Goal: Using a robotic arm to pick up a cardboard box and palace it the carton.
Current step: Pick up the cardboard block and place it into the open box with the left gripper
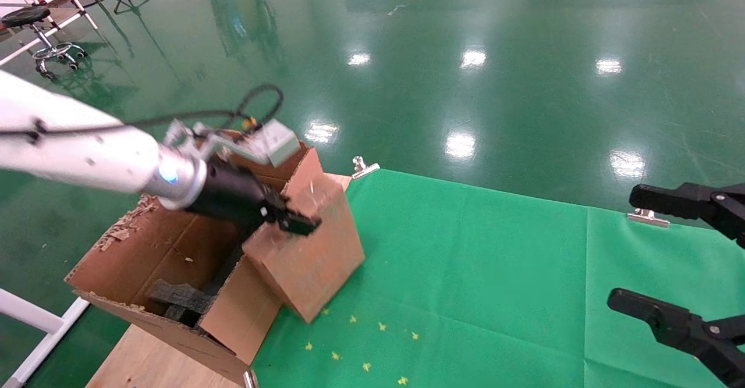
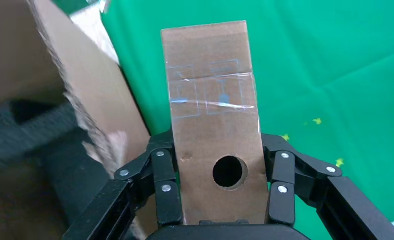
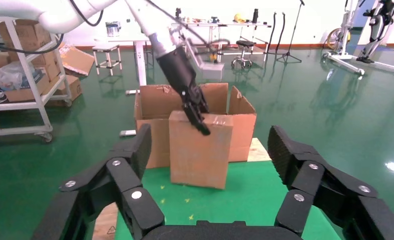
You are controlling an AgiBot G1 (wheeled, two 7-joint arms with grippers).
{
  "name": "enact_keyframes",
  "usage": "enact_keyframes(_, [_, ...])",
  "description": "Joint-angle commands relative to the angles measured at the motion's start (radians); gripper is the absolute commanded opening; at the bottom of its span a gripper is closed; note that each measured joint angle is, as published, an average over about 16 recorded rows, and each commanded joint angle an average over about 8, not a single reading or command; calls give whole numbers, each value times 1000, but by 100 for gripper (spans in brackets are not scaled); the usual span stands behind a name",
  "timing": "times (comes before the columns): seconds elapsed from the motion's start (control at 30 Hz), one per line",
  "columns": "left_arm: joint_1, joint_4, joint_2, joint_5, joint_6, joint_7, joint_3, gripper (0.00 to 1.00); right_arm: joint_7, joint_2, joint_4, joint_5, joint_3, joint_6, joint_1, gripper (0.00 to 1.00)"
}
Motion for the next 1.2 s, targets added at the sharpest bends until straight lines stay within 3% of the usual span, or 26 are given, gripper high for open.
enact_keyframes(0.03, [-21, 2, -3, -7, 14, 19, -3, 0, 0, 0, 0, 0, 0, 0, 0, 100])
enact_keyframes(0.33, [-188, 14, -113, -121, 36, 122, -117, 0, 0, 0, 0, 0, 0, 0, 0, 100])
enact_keyframes(0.6, [-271, 67, -223, -63, 72, 231, -130, 0, 0, 0, 0, 0, 0, 0, 0, 100])
enact_keyframes(0.87, [-210, 277, -285, -28, 31, 437, -100, 0, 0, 0, 0, 0, 0, 0, 0, 100])
enact_keyframes(1.2, [-127, 622, -238, -14, -173, 654, -91, 0, 0, 0, 0, 0, 0, 0, 0, 100])
